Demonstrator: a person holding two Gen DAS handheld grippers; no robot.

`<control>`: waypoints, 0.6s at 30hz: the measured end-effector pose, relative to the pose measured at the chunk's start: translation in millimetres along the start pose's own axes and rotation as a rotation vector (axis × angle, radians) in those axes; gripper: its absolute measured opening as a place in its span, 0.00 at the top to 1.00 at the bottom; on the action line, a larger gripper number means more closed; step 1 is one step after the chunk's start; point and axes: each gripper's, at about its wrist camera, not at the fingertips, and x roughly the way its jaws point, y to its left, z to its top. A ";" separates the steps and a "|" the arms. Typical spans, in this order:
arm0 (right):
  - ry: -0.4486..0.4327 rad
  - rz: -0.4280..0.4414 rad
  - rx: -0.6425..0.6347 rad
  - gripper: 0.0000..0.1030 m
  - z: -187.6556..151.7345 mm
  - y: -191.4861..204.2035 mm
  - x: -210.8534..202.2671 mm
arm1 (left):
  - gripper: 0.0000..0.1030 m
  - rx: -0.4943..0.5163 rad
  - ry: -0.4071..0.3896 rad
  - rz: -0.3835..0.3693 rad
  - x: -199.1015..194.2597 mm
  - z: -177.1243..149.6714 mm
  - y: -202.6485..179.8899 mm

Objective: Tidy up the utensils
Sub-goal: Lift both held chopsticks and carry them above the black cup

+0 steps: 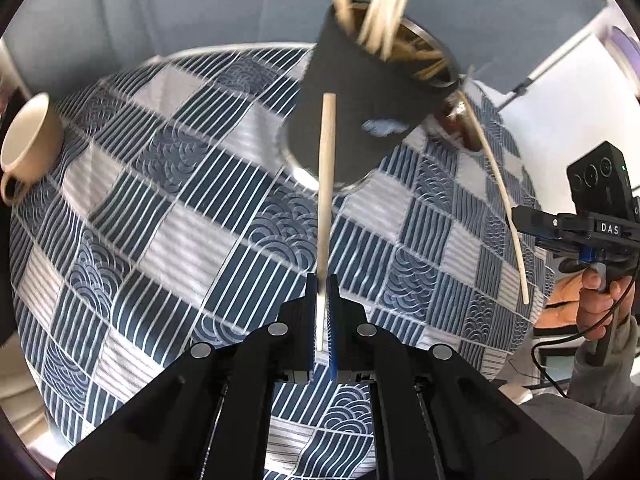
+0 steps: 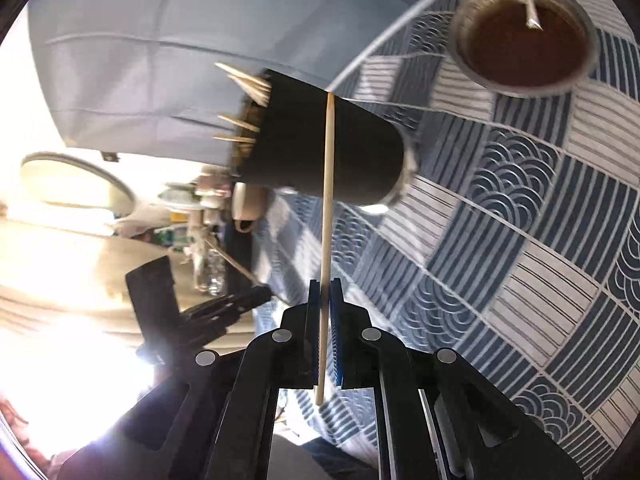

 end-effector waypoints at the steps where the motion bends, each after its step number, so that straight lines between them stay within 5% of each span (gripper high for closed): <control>1: -0.004 0.008 -0.013 0.95 1.0 6.1 -2.8 | 0.95 0.019 -0.008 0.018 -2.3 3.5 -3.6; 8: -0.064 0.075 -0.123 0.95 18.0 45.7 -14.1 | 0.95 0.038 -0.039 -0.137 3.8 40.7 -31.3; 18: -0.098 0.097 -0.297 0.95 57.7 94.3 -2.8 | 0.95 0.117 -0.171 -0.112 -36.6 101.7 -56.8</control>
